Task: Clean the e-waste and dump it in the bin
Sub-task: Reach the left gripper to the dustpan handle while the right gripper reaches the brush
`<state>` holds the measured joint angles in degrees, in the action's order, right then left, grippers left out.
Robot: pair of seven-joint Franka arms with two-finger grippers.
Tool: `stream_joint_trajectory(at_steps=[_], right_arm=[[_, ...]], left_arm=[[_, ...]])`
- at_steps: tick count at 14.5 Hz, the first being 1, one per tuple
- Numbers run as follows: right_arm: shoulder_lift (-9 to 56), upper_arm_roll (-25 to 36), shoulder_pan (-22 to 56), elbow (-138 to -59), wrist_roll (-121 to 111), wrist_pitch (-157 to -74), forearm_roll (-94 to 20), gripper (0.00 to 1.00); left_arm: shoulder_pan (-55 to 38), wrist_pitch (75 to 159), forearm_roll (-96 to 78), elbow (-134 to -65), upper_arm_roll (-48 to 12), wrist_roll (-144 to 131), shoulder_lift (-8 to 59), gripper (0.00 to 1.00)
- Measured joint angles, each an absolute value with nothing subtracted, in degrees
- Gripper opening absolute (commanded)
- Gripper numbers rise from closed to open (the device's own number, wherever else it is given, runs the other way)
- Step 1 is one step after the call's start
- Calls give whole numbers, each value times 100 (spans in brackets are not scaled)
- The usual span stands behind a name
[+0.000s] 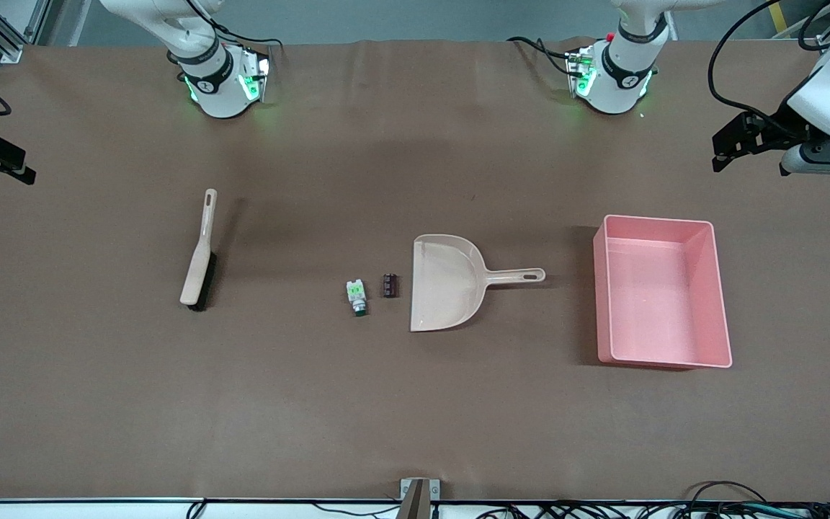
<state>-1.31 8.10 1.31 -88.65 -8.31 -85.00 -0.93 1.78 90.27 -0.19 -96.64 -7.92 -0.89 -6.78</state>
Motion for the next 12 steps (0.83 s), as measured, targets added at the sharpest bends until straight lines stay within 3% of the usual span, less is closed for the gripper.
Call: stream_joint_trajectory(at_steps=[8, 12], right_arm=[[-131, 810, 118, -8898, -831, -8499, -93, 100], [-116, 800, 120, -9177, -831, -8773, -93, 100]], left_arm=[[281, 9011, -16, -9567, -800, -40, -586, 100], [122, 9238, -16, -9546, -1155, 6, -244, 100]])
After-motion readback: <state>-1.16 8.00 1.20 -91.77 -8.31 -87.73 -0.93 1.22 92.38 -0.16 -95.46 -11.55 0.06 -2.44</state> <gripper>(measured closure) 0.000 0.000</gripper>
